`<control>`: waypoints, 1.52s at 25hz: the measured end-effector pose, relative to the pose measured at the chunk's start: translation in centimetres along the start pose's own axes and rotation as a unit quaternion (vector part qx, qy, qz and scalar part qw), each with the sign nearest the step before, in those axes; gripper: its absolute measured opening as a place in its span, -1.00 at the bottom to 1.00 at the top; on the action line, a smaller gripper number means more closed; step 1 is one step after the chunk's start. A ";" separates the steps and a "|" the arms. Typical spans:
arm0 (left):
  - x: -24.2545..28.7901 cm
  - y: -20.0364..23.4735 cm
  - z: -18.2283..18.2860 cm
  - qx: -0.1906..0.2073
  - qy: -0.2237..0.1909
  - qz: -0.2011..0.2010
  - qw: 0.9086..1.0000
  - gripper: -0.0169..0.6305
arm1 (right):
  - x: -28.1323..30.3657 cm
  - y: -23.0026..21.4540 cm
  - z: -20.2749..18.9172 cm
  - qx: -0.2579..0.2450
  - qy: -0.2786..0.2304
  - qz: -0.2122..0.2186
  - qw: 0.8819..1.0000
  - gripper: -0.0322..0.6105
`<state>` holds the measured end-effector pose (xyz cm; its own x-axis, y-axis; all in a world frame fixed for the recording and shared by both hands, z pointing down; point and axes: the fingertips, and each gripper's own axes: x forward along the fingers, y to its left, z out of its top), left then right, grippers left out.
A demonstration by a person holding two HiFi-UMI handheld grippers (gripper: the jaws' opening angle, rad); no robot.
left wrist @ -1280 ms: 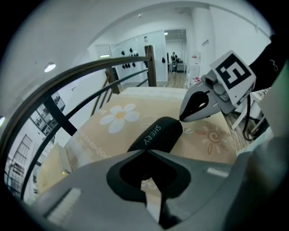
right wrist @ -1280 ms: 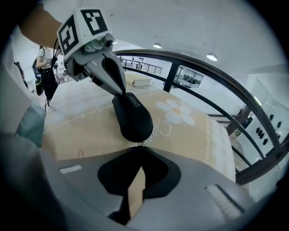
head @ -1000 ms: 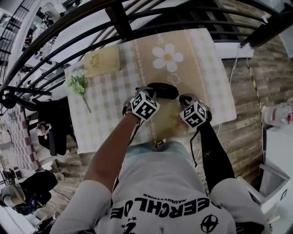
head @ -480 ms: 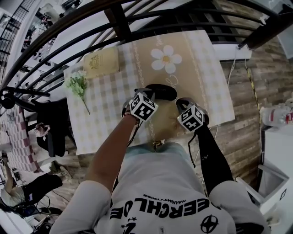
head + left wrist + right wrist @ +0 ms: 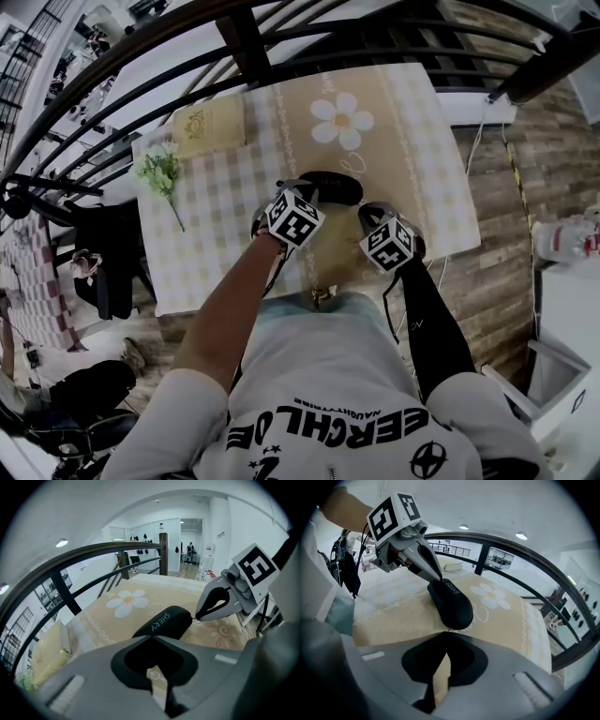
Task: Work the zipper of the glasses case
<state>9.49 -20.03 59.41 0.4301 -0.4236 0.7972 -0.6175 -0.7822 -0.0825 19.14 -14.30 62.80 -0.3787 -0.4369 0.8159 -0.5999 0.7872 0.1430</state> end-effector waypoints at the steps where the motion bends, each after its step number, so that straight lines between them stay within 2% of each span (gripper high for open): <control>1: 0.0 0.0 0.0 -0.001 -0.001 0.000 1.000 -0.61 | 0.0 0.1 0.1 -0.001 0.000 0.001 1.000 -0.80; 6: 0.0 0.1 -0.1 -0.004 -0.002 0.003 1.000 -0.61 | 0.5 1.2 0.8 -0.005 -0.003 0.006 1.000 -0.80; 11: 0.0 0.1 -0.1 -0.008 -0.005 0.007 1.000 -0.61 | 0.5 1.2 0.8 0.013 -0.006 0.001 1.000 -0.79; 14: 0.0 -0.1 -0.2 -0.007 -0.004 0.006 1.000 -0.61 | 0.4 0.4 0.5 0.023 -0.011 -0.037 0.999 -0.75; 16: 0.0 -0.2 -0.1 0.005 -0.003 0.005 1.000 -0.61 | 0.0 -0.2 0.3 0.040 -0.019 -0.062 0.997 -0.59; 20: -0.3 0.1 0.2 0.014 -0.022 0.007 1.000 -0.61 | -1.3 -0.7 1.0 0.096 -0.047 -0.074 0.992 -0.58; 25: -2.6 0.2 1.1 -0.004 -0.070 0.027 0.997 -0.61 | -3.8 -1.5 3.2 0.131 -0.095 -0.097 0.982 -0.58; 29: -6.0 1.1 2.7 -0.012 -0.123 0.055 0.991 -0.61 | -6.8 -2.8 6.5 0.148 -0.140 -0.128 0.971 -0.58; 34: -11.5 1.6 4.1 -0.022 -0.194 0.077 0.978 -0.61 | -11.0 -3.6 10.8 0.150 -0.197 -0.178 0.952 -0.55; 38: -16.8 2.8 5.1 -0.027 -0.253 0.098 0.962 -0.61 | -14.7 -2.4 14.0 0.150 -0.232 -0.208 0.938 -0.51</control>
<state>3.89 -17.36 42.72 0.5591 -0.7395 0.3749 -0.7472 -0.6454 -0.1587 16.27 -15.83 42.59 -0.2930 -0.8762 0.3826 -0.9088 0.3796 0.1733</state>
